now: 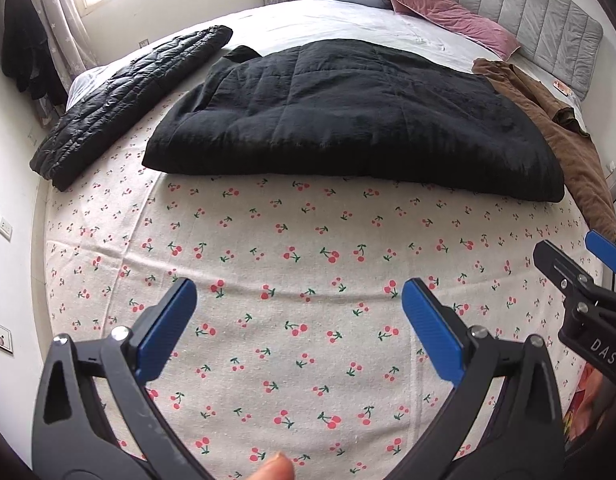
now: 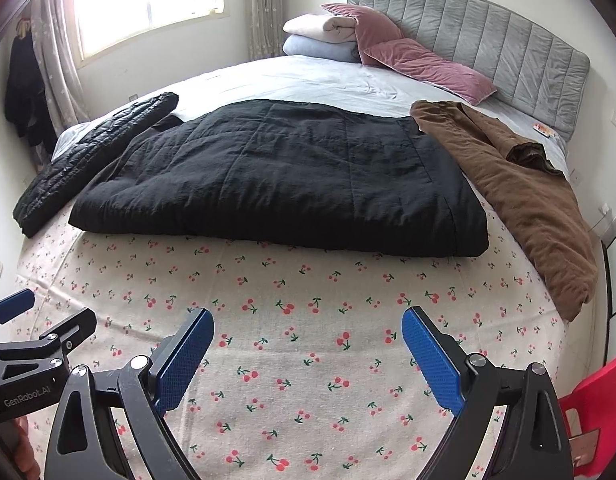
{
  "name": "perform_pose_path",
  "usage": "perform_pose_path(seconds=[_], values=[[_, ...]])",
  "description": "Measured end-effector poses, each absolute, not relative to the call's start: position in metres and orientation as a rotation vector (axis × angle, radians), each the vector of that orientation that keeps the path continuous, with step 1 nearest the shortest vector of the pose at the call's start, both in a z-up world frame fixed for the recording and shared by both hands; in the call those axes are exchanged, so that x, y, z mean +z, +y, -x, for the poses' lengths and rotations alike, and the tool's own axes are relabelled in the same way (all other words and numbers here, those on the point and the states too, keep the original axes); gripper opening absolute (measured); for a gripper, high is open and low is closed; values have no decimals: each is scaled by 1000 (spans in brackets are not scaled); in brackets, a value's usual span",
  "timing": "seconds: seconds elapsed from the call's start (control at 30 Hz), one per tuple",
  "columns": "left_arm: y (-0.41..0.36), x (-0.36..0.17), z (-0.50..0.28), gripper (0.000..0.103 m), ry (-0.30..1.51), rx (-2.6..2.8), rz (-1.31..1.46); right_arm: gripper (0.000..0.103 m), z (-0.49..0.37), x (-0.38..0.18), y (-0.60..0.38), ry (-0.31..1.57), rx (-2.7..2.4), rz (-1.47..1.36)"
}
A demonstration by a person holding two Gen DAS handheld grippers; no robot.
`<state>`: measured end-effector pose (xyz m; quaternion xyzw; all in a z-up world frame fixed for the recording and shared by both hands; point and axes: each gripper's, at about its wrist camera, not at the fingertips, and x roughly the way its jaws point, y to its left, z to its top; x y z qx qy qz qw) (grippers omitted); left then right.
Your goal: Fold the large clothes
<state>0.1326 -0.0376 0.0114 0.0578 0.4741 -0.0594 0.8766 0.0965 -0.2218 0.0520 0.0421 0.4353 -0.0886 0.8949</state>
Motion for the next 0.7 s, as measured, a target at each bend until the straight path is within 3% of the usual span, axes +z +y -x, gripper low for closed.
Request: perform_pose_path(seconds=[0.7], values=[[-45, 13, -126, 102, 972, -131, -151, 96, -98, 50, -216, 910, -175, -71]])
